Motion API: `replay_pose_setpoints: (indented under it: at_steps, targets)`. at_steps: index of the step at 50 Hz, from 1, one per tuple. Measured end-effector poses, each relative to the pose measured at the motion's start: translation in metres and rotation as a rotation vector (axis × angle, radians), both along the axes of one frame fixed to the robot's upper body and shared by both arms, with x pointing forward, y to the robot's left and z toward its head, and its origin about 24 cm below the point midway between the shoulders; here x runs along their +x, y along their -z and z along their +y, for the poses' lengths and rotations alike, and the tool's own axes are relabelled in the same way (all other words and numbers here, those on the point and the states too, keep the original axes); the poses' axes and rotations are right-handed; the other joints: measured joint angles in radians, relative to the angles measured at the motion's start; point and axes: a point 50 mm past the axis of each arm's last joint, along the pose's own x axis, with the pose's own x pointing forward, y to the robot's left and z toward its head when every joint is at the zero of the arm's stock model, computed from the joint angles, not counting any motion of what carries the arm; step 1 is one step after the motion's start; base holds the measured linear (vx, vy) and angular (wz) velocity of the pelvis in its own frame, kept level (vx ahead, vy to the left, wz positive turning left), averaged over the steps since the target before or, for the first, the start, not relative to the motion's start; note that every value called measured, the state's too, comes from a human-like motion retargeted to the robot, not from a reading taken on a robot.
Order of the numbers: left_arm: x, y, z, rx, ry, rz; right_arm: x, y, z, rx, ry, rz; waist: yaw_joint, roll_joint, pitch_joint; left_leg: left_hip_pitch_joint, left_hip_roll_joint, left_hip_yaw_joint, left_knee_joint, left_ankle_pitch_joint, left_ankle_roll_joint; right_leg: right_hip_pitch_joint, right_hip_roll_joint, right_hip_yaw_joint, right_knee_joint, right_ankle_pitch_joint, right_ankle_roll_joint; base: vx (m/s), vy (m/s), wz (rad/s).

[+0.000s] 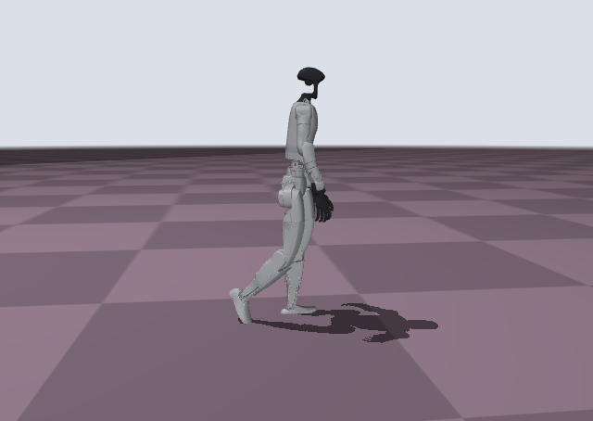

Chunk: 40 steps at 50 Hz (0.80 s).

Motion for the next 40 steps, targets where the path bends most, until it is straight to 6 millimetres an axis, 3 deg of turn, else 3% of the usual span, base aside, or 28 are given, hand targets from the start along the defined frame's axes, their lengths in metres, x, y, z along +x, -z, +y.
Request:
replay_pose_setpoints:
  at_steps: [2,5,8,11,14,17,18,20,24,29,32,35,40]
  targets:
    - [0.037,-0.011,0.002,0.051,0.042,-0.077,-0.02,0.007,-0.001,0.009,0.026,0.062,-0.038,0.003,0.003,0.01,-0.002,-0.07,0.024,-0.018,0.008,-0.081,0.053,0.092,0.073,-0.041,0.022,0.44,0.09,1.68]
    - [0.101,-0.038,-0.002,0.087,0.092,-0.25,-0.041,0.014,-0.002,0.026,0.052,0.136,-0.085,0.011,0.022,0.026,-0.007,-0.159,0.058,-0.041,0.006,-0.179,0.049,0.102,0.122,-0.103,-0.006,0.42,0.08,1.48]
    - [0.163,-0.077,-0.017,0.062,0.12,-0.468,-0.055,0.017,-0.003,0.043,0.06,0.192,-0.124,0.025,0.048,0.046,-0.007,-0.23,0.08,-0.059,-0.009,-0.252,0.015,0.057,0.065,-0.169,-0.044,0.4,0.04,1.26]
    - [0.211,-0.121,-0.037,-0.004,0.131,-0.688,-0.064,0.019,-0.003,0.053,0.056,0.238,-0.158,0.033,0.075,0.071,-0.015,-0.288,0.09,-0.075,-0.017,-0.292,0.004,0.029,-0.119,-0.193,-0.035,0.41,-0.02,1.09]
    - [0.242,-0.161,-0.056,-0.083,0.141,-0.878,-0.067,0.02,-0.004,0.053,0.045,0.268,-0.197,0.018,0.106,0.11,-0.054,-0.341,0.096,-0.091,-0.014,-0.282,-0.001,0.048,-0.433,-0.12,0.031,0.45,-0.08,1.07]
    - [0.258,-0.192,-0.069,-0.129,0.168,-1.023,-0.064,0.019,-0.004,0.039,0.028,0.28,-0.239,-0.013,0.156,0.185,-0.104,-0.394,0.097,-0.114,-0.02,-0.233,-0.026,0.079,-0.755,-0.01,0.149,0.53,-0.14,1.0]
    - [0.26,-0.198,-0.072,-0.133,0.189,-1.053,-0.062,0.019,-0.003,0.037,0.022,0.279,-0.246,-0.019,0.174,0.217,-0.109,-0.406,0.093,-0.122,-0.028,-0.222,-0.03,0.077,-0.824,0.001,0.194,0.56,-0.27,0.58]
    - [0.261,-0.203,-0.073,-0.131,0.245,-1.079,-0.057,0.02,0.001,0.043,0.008,0.272,-0.234,-0.013,0.198,0.269,-0.063,-0.4,0.086,-0.136,-0.073,-0.247,0.023,0.065,-0.857,-0.055,0.225,0.55,-0.47,0.1]
    - [0.247,-0.183,-0.072,-0.102,0.361,-1.0,-0.05,0.018,0.003,0.052,0.022,0.233,-0.209,0.003,0.191,0.32,-0.03,-0.415,0.098,-0.13,-0.094,-0.252,0.067,0.064,-0.857,-0.133,0.225,0.6,-0.29,0.12]
    - [0.2,-0.118,-0.058,-0.031,0.441,-0.743,-0.047,0.017,0.0,0.045,0.067,0.187,-0.168,-0.024,0.164,0.336,-0.08,-0.47,0.225,-0.033,-0.054,-0.156,0.007,0.048,-0.857,-0.055,0.225,0.68,-0.16,0.3]
    - [0.15,-0.071,-0.042,0.005,0.405,-0.525,-0.046,0.016,-0.004,0.03,0.092,0.177,-0.129,-0.06,0.149,0.263,-0.136,-0.475,0.432,0.086,-0.004,-0.086,-0.06,0.047,-0.857,-0.055,0.223,0.68,-0.15,0.32]
    - [0.09,-0.032,-0.023,0.041,0.294,-0.3,-0.039,0.012,-0.011,0.001,0.108,0.149,-0.087,-0.085,0.112,0.074,-0.161,-0.434,0.744,0.17,0.053,-0.06,-0.095,0.047,-0.837,-0.1,0.189,0.61,-0.22,0.31]
    - [-0.004,-0.002,0.008,0.091,0.052,-0.031,-0.005,-0.003,-0.024,-0.075,0.105,0.038,0.026,-0.114,0.075,-0.205,-0.135,-0.313,1.03,0.087,0.163,-0.045,-0.095,0.055,-0.805,-0.174,0.166,0.53,-0.23,-0.07]
